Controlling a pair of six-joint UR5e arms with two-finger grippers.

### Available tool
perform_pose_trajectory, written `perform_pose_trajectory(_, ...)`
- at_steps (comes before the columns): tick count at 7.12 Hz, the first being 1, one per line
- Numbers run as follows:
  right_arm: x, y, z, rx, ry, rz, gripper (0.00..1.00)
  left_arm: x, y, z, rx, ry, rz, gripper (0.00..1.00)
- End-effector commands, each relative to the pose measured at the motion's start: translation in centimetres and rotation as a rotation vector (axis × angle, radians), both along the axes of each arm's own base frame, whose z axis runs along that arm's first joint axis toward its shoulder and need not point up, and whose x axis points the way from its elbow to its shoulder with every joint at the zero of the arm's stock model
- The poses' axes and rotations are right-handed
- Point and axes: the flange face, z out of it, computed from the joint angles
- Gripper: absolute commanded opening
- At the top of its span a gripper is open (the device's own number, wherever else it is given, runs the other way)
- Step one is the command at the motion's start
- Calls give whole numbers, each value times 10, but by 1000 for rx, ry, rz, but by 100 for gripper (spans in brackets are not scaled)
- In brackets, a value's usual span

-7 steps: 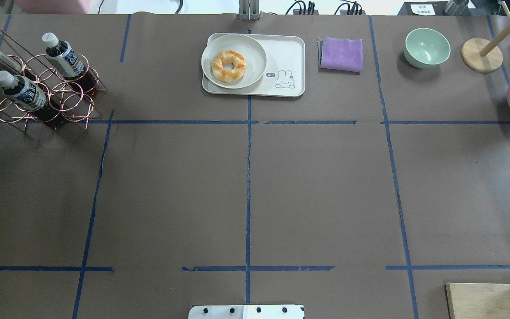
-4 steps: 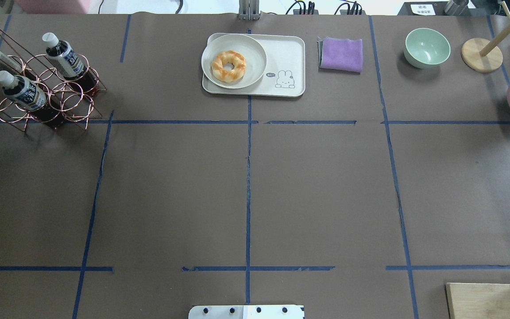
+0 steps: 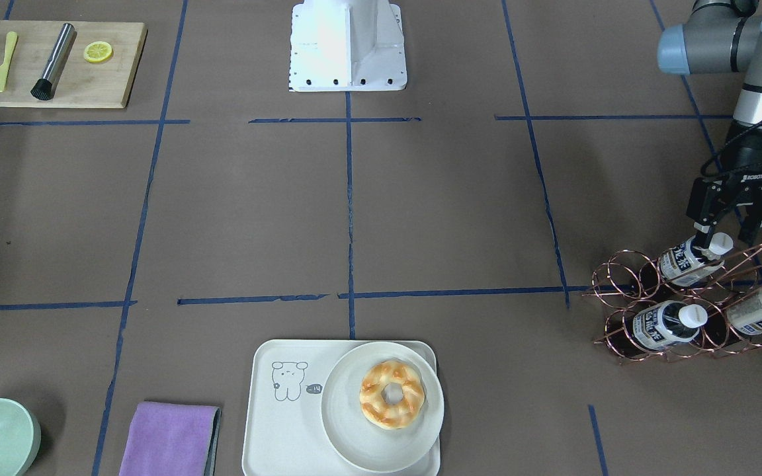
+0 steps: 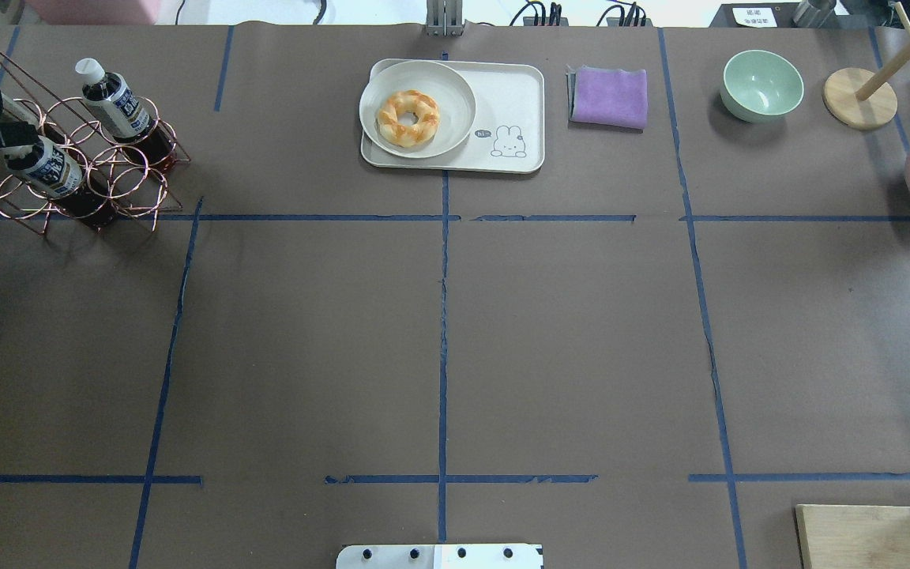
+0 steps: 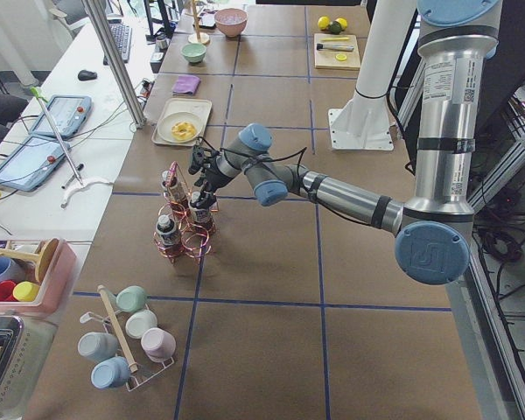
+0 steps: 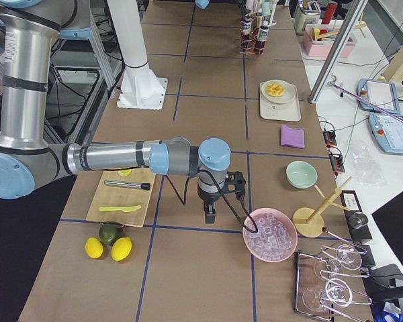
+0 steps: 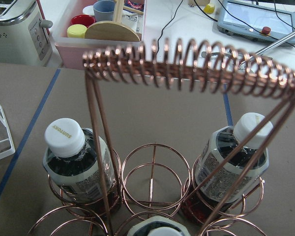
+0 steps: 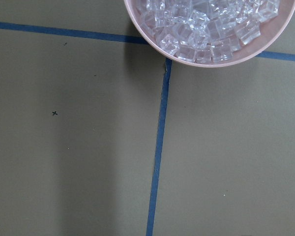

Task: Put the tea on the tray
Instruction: 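Reach the left gripper down to a dark tea bottle in the copper rack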

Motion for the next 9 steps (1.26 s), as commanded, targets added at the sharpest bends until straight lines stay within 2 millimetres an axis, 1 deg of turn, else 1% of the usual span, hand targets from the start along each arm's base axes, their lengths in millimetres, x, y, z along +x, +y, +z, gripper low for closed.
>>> perform_pose_trajectory(1,0,0,0,0,0,-1,100,8,0,2,-1,-5,12,70)
perform_pose_trajectory(2,0,0,1,-2,0,-1,100,8,0,3,-1,-8,14,68)
perform_pose_trajectory(3,0,0,1,0,0,-1,100,8,0,3,-1,-10,14,62)
perform_pose_trajectory(4,0,0,1,0,0,-1,100,8,0,2,1,-9,17,50)
perform_pose_trajectory(5,0,0,2,-3,0,-1,100,9,0,3,-1,-10,18,41)
perform_pose_trajectory(6,-1,0,1,-2,0,-3,100,9,0,4,-2,-10,18,29)
perform_pose_trajectory(7,0,0,1,0,0,-1,100,8,0,4,-2,-11,19,10)
perform_pose_trajectory(9,0,0,0,2,0,-1,100,4,1,-6,49,-43,53,4)
